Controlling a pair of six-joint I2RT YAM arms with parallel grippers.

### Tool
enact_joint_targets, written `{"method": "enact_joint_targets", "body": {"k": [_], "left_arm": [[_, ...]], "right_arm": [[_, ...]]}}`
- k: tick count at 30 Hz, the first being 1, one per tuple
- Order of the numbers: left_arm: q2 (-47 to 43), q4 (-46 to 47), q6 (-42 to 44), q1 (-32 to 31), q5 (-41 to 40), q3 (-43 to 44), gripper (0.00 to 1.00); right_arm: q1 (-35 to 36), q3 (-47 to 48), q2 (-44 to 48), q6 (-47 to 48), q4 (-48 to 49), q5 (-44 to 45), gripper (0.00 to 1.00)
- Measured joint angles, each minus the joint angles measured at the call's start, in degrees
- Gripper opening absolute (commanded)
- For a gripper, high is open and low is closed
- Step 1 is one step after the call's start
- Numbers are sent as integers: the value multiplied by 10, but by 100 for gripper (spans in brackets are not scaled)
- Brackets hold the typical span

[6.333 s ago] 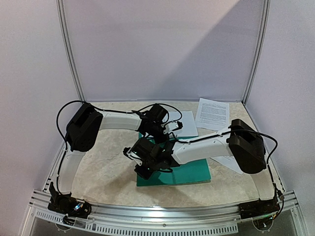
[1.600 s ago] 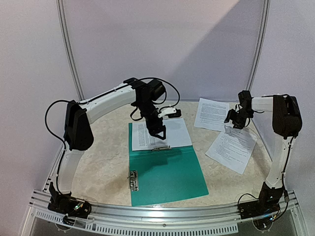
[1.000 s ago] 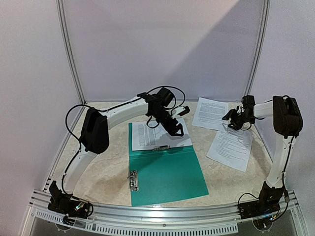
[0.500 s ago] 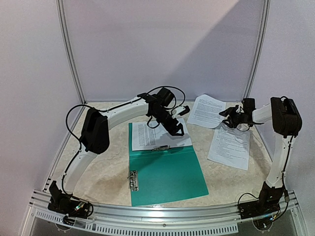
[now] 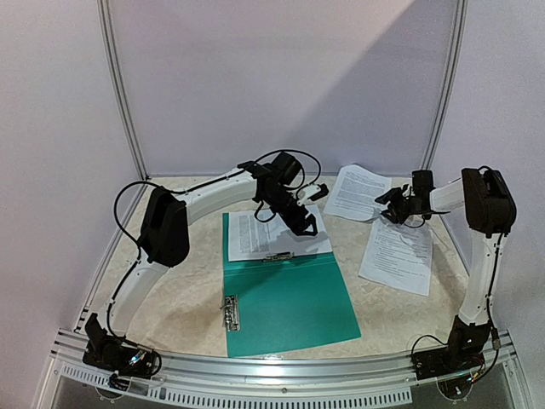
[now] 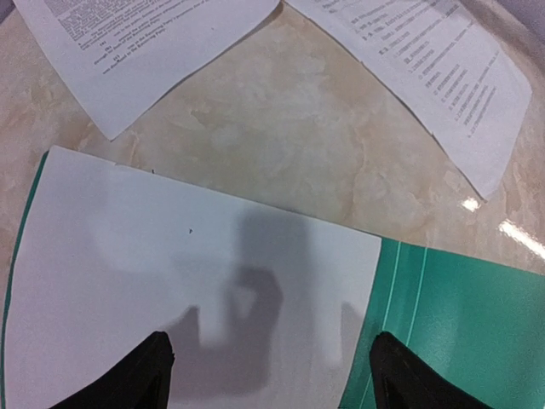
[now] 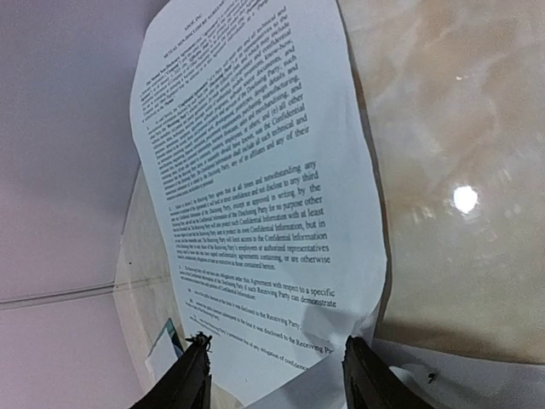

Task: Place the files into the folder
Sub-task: Pick up the file from the corner of the board.

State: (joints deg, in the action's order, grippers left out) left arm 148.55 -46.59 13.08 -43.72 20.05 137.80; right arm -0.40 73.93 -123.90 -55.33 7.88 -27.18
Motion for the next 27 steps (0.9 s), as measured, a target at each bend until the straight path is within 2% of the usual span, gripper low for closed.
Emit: {"method": "enact_joint_targets", "body": {"k": [6,10,15,19,27], "left_arm": [[0,0,6,0,-1,-5,82],[0,0,7,0,-2,-5,82],[0,0,9,0,-4,-8,82],[0,0,9,0,-4,-10,82],[-8,0,11,0,-7,-11,82]], "right_arm": [[0,-40,42,19,-24,56,53],[0,-42,45,19,-25,59,51],[0,-55,54,3,-22,76,53],[0,-103,113,12,-51,121,52],[0,-116,138,14,-57,133,53]]}}
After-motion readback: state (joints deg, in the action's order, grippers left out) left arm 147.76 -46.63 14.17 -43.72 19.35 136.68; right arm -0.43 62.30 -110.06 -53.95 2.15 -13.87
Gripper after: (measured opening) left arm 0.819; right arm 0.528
